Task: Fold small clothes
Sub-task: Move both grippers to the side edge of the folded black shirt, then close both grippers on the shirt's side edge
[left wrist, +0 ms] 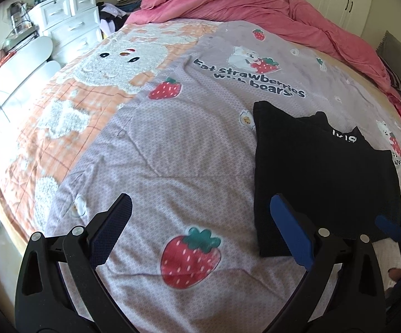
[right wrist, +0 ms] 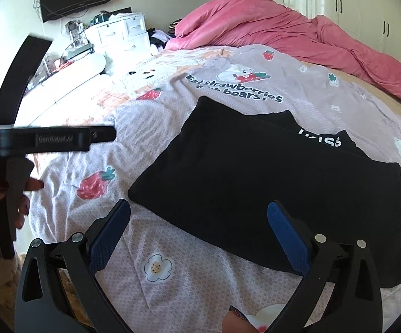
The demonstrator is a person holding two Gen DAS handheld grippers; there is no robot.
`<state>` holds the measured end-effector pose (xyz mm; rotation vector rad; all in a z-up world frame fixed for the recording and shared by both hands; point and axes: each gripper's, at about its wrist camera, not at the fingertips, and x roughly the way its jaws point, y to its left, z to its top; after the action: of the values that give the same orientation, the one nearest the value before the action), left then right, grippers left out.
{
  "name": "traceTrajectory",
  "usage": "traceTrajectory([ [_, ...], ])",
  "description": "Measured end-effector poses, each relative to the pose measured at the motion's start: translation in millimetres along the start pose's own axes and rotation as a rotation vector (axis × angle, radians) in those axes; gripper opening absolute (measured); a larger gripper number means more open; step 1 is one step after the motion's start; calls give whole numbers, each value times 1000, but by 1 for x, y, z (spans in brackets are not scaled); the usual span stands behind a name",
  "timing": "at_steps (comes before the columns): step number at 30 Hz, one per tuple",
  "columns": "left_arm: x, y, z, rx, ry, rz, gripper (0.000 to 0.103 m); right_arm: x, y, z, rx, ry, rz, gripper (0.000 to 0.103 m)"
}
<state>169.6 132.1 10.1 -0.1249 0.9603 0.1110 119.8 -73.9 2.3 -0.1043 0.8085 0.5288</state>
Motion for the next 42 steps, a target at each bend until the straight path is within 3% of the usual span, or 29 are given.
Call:
traceTrajectory([
  [7, 14, -13, 9, 30, 14, -5, 93, 17, 10, -9, -70, 24, -34, 98],
  [21, 35, -19, 26, 46, 28, -12, 93, 63, 19, -27, -192, 74, -225, 98],
  [42, 56, -18, 35, 27, 59, -23, 93, 85, 11, -3, -204, -12, -311, 97],
])
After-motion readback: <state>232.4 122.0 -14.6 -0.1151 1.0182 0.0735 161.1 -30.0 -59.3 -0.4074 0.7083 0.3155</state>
